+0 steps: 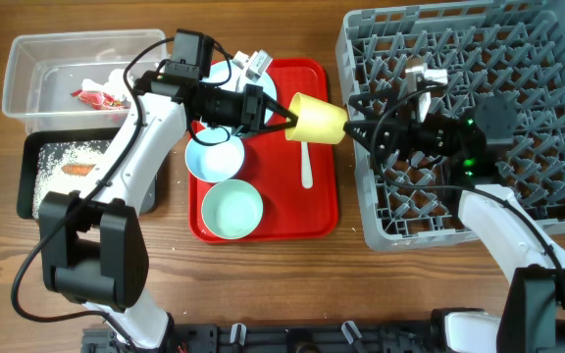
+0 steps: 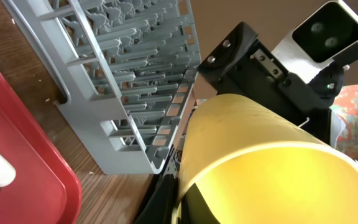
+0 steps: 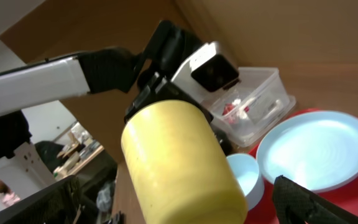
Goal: Sort waste into correct bins and load items into the dishwasher rack
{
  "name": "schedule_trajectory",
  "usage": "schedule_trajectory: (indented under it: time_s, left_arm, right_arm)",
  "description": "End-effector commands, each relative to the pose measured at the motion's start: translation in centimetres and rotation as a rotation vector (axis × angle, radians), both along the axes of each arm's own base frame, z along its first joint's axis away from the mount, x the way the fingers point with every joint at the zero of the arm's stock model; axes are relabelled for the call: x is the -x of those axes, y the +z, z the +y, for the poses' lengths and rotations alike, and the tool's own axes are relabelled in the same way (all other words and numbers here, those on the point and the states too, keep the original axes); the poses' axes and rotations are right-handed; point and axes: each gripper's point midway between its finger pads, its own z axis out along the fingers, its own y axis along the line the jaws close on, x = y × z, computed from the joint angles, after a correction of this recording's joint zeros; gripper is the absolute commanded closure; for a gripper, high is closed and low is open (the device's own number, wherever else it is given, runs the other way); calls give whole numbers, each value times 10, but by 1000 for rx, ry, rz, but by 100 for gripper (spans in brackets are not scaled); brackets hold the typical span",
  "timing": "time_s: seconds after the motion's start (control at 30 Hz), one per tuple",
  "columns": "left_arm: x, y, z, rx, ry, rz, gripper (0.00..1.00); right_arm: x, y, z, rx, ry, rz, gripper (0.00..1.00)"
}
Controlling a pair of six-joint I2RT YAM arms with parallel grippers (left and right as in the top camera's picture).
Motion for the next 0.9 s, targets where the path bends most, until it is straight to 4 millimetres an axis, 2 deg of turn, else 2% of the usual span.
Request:
schedule_trajectory:
  time_s: [0.0,0.1,0.27,0.37,0.47,0.67,0.77,0.87]
  left_arm:
    - [8,22,-3,88,-38,-1,96]
    - [10,27,-4,114,-51,-2,96]
    - [11,25,-8,101,-57,-9,96]
    - [14,24,-14,94,-72,-28,96]
    - [13,24,-15,93,-72,-32,96]
    - [13,23,-15,93,-72,-32,96]
    - [13,23,-15,92,-72,-32,96]
    - [11,20,-14,69,-60,-37,95]
  right_arm:
    - [2,-10,9,21,44,-21,0]
    - [-1,-17,11,21,49,-6,0]
    - [2,-15,14,18,64,-26,0]
    - [13,-11,32,16,124,-62,1]
    - [19,-10,42,14,151,-68,2]
    - [14,-8,42,11,121,-80,15]
    - [14,-8,42,11,118,-80,27]
    - [14,-8,42,11,118,-80,33]
